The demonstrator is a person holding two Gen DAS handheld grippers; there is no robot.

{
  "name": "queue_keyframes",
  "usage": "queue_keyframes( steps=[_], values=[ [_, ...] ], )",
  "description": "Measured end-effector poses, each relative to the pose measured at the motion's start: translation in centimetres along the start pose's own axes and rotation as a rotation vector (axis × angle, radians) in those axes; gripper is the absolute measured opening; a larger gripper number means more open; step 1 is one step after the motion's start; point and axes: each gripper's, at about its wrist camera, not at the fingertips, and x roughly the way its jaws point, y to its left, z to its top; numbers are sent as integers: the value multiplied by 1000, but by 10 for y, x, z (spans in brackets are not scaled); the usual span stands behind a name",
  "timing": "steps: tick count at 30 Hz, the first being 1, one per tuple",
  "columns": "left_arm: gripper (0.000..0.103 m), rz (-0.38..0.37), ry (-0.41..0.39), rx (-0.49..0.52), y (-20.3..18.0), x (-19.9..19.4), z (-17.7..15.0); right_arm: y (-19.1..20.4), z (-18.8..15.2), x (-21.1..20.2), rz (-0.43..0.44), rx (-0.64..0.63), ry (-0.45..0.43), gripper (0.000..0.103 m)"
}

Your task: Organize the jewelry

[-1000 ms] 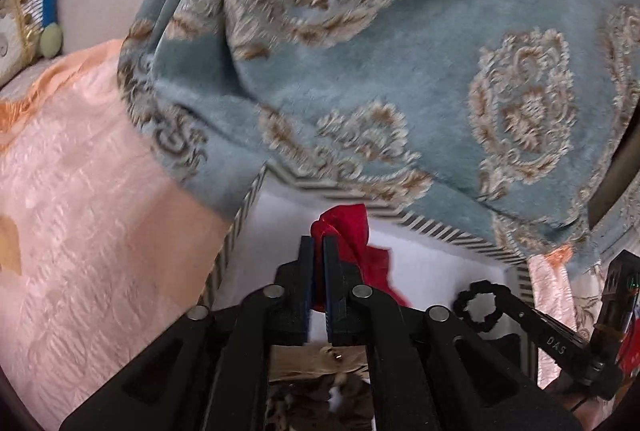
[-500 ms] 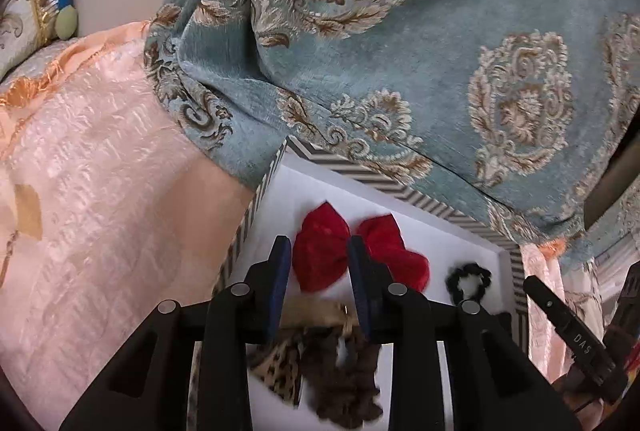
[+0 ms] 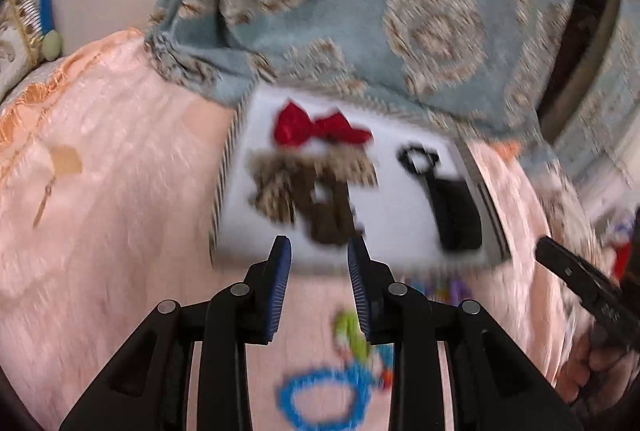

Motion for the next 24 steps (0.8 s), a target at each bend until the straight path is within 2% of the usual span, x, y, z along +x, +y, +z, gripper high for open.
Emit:
queue_keyframes(
  steps=[5,11,16,24],
  values=[
    [12,-9,80,-3,2,-3,-28,-8,-37,7,47,71,100,44],
    [12,-25,167,71,-1,2,-46,14,-45,17,95,-26,141,44],
    [12,11,229,89,4,7,-62,23,-52,29,136,-63,213,44],
    [14,89,245,188,-14,11,-77,38,-63,41,160,-145,282,44]
  ],
)
